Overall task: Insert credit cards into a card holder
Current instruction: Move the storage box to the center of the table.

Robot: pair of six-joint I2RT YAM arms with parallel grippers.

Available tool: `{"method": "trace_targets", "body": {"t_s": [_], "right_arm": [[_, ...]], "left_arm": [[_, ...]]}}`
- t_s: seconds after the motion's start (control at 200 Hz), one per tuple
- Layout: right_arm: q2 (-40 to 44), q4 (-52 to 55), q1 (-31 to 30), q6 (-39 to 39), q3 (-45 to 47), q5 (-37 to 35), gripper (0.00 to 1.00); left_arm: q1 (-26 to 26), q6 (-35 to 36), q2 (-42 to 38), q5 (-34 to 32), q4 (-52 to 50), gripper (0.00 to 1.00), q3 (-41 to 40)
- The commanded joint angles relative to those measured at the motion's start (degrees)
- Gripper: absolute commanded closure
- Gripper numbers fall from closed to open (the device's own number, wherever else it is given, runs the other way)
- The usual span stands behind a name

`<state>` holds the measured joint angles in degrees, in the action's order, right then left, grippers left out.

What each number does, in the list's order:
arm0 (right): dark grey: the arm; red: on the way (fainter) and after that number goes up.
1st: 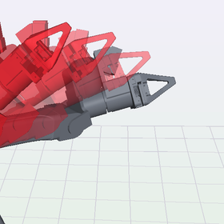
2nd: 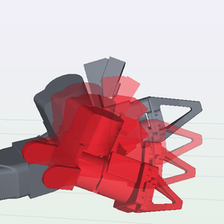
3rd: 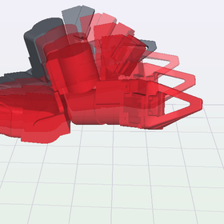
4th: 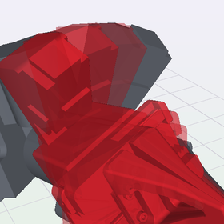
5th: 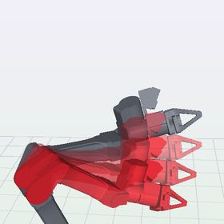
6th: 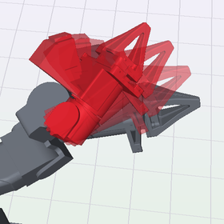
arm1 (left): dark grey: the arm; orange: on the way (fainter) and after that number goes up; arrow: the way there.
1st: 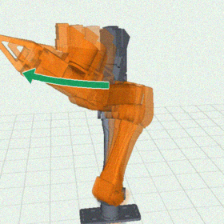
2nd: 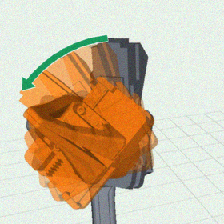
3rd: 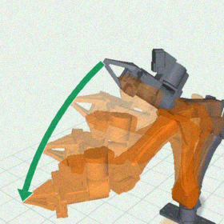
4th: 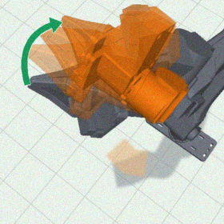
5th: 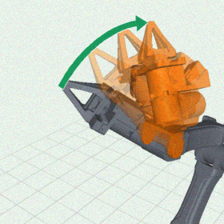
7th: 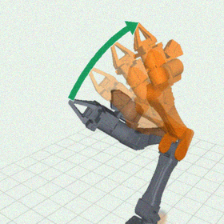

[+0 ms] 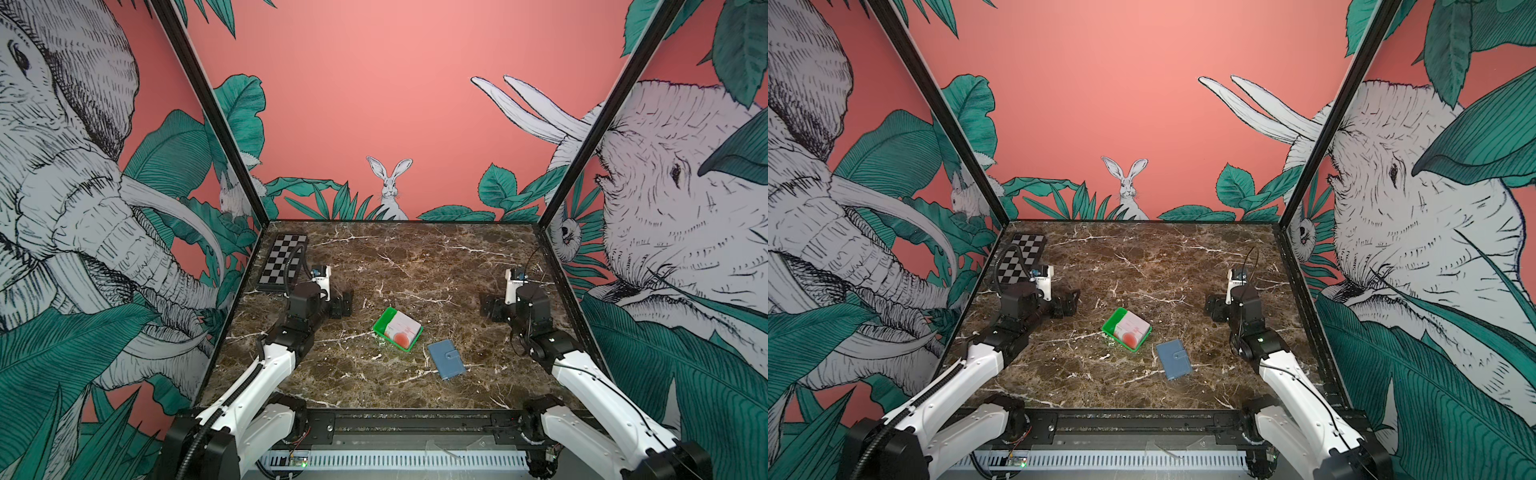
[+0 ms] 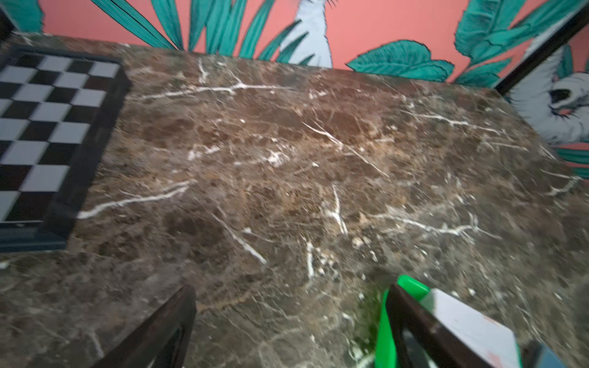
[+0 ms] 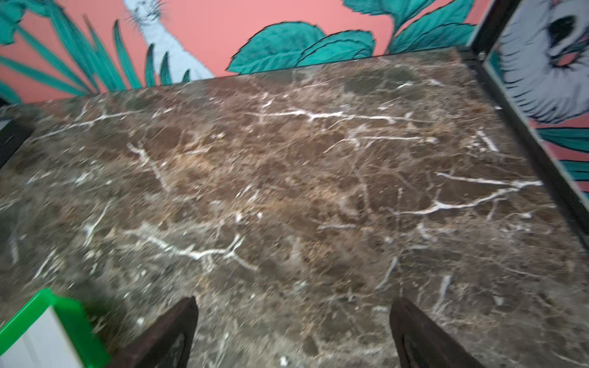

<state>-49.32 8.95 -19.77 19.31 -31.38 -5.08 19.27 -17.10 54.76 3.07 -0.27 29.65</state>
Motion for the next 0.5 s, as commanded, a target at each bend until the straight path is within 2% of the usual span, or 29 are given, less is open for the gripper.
{"method": "trace_targets", "body": {"t_s": [0.0,0.235,0.385,0.49], "right_arm": [[2.0,8.3,-5.3,3.0,-0.8,0.8,0.09],[0.1,14.8,-20.0,6.4,-2.3,-0.9,0.13],[-4.1,13.5,-29.3,8.8,-3.0,-2.9,0.15],[-8.2,10.8,-35.2,11.1,-3.8,-4.9,0.2]], "left_arm": [[2.6,-6.5,-2.1,2.6,-9.4,0.07,1.2],[8.7,-12.9,-1.4,7.1,-13.7,0.08,0.1],[9.2,-16.7,1.5,14.5,-9.5,0.11,-1.4],[9.6,-17.9,4.2,16.1,-7.9,0.16,-1.5]]}}
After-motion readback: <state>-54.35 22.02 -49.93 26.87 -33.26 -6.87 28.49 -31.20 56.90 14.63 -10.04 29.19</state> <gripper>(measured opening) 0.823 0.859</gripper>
